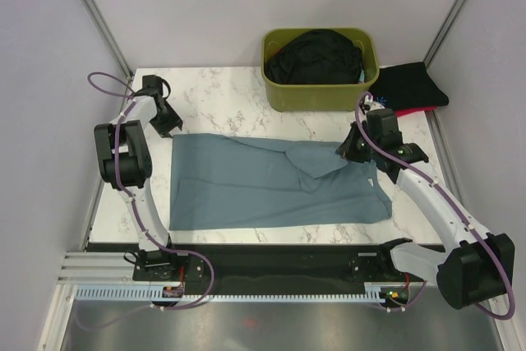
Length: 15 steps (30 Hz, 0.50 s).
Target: Fold and stack the t-shirts
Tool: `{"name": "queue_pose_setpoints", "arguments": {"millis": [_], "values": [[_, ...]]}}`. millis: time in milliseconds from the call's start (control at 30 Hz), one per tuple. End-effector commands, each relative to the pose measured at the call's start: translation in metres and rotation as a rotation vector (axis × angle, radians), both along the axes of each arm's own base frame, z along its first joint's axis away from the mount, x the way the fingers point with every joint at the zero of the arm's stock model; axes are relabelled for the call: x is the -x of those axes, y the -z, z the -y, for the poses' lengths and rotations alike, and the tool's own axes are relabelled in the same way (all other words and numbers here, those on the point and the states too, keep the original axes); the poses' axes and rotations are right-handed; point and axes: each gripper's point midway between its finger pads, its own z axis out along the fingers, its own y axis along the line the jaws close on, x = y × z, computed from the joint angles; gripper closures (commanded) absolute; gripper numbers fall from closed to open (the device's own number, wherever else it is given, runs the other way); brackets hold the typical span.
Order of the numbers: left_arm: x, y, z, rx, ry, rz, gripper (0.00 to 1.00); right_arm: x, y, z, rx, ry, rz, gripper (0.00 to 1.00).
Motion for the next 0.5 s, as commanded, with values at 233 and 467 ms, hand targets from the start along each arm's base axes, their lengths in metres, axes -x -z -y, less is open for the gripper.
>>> {"name": "queue_pose_setpoints", "arguments": {"millis": [233,467], "values": [[-0.001,0.014,-0.006,-0.055,0.008,-0.045,0.58,0.004,-0.015,0.022,0.037,0.086,0.079,1.0],[0.001,0.023,-0.001,-0.062,0.027,-0.069,0.87,0.007,-0.014,0.018,0.022,0.066,0.072,1.0]]}}
